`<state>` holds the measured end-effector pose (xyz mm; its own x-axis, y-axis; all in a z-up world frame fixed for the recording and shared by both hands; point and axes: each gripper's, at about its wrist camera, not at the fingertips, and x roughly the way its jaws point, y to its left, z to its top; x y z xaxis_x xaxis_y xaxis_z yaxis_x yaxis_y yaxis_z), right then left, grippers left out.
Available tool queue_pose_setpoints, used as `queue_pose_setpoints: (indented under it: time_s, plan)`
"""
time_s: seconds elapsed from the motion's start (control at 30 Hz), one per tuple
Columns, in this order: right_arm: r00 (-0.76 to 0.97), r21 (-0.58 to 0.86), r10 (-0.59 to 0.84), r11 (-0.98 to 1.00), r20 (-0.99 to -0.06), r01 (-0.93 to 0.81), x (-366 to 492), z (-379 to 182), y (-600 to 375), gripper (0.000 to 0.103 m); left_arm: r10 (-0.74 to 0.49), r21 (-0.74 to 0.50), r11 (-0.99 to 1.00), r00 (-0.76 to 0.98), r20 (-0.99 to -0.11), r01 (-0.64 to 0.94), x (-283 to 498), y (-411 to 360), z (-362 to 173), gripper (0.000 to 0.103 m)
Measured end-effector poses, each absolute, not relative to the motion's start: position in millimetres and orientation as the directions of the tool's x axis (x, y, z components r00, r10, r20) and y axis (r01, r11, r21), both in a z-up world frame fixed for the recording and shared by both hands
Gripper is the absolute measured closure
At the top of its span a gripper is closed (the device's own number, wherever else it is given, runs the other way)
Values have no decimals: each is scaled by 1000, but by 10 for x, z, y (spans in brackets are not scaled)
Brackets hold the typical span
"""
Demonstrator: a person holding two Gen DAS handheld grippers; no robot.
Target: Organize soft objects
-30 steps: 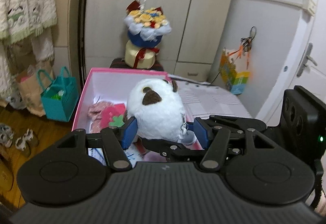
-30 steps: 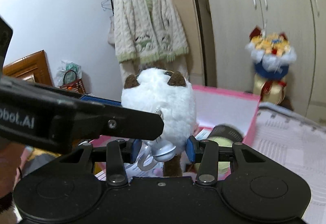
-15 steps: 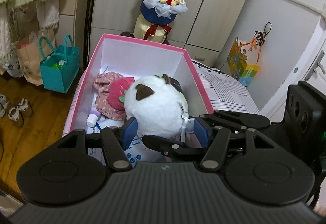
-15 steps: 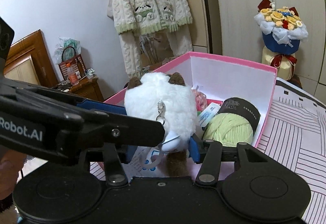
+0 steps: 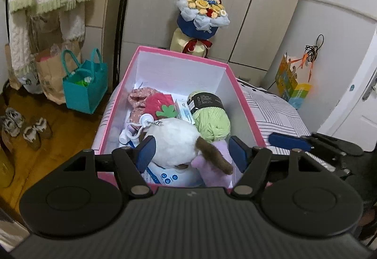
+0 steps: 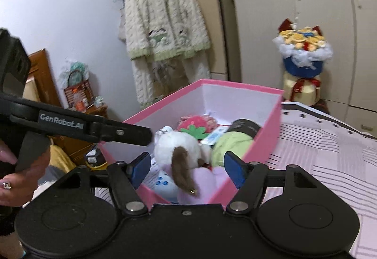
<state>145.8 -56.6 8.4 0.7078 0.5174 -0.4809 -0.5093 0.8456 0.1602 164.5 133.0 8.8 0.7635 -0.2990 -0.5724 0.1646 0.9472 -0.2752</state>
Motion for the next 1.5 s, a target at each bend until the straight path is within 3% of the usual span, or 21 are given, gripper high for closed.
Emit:
queue_pose_setpoints:
  time_s: [0.5, 0.83, 0.97, 1.1, 1.33, 1.5]
  plan:
    - [817, 99, 342, 937, -463, -336, 1108, 232, -1031, 18, -334, -229, 941, 778, -531, 248, 1223, 1020, 235, 27]
    - [840, 61, 260, 963, -476, -263, 862, 294, -1207, 4, -302, -165, 953, 819, -488, 253, 972, 872, 296, 9]
    - [827, 76, 184, 983, -532, -169, 877, 384, -1268, 0, -286, -140, 958, 836, -469, 249, 930, 813, 343, 0]
    - [846, 96, 137, 990, -515, -102, 793, 520, -1338, 0, -255, -117, 967, 839, -482, 227, 936, 755, 392, 0]
    - [866, 241, 251, 958, -432, -158, 629, 571, -1556, 0, -217, -113, 976, 833, -509, 185, 950, 641, 400, 0]
    - [876, 195, 169, 977, -452, -87, 590, 532, -1570, 0, -225, -145, 974, 819, -528, 174, 955, 632, 315, 0]
